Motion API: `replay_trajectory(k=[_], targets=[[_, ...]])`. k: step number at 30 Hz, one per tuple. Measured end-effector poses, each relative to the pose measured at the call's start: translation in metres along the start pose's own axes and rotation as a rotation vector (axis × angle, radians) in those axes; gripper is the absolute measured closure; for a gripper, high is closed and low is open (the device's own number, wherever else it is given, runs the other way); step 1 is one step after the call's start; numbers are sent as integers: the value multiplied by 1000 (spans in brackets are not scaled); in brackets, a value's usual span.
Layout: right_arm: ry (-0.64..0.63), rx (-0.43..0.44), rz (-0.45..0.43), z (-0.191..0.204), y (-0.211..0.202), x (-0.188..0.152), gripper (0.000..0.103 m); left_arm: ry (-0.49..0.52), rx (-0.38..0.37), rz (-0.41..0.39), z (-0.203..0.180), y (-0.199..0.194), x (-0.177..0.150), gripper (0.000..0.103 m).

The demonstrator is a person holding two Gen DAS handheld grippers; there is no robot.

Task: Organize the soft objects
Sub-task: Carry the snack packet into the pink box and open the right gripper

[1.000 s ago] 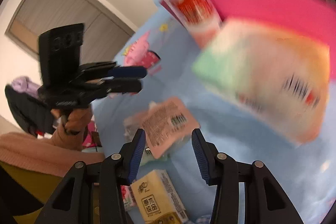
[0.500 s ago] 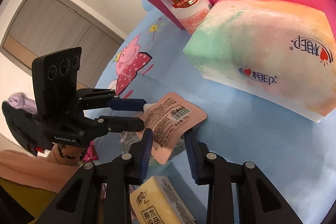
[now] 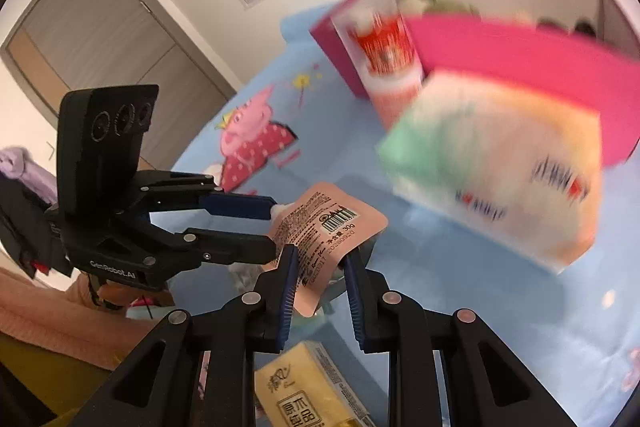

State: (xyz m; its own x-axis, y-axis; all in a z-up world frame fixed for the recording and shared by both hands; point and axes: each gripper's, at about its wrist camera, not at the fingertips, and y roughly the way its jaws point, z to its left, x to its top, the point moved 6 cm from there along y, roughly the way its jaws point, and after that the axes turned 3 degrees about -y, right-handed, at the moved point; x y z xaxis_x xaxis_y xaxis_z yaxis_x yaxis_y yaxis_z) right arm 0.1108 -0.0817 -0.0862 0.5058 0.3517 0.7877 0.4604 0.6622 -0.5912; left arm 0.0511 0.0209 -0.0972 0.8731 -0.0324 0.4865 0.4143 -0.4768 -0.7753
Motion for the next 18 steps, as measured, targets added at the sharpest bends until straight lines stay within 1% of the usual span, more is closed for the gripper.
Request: replay_trajectory(k=[5, 7, 11, 13, 15, 18], targets=[[-68, -14, -78, 12, -29, 27, 80, 37, 11, -107, -14, -34, 25, 56], [-104, -25, -117, 16, -42, 44, 80, 60, 18, -169, -19, -52, 44, 56], [-153, -45, -210, 21, -64, 79, 80, 89, 35, -252, -23, -79, 76, 56], [-170, -51, -248, 19, -73, 99, 80, 103, 64, -290, -23, -88, 96, 56], [-175, -53, -277, 16, -76, 118, 80, 117, 95, -318, -21, -93, 116, 56], [-157, -46, -297, 3, -74, 142, 80, 109, 118, -329, -12, -89, 141, 56]])
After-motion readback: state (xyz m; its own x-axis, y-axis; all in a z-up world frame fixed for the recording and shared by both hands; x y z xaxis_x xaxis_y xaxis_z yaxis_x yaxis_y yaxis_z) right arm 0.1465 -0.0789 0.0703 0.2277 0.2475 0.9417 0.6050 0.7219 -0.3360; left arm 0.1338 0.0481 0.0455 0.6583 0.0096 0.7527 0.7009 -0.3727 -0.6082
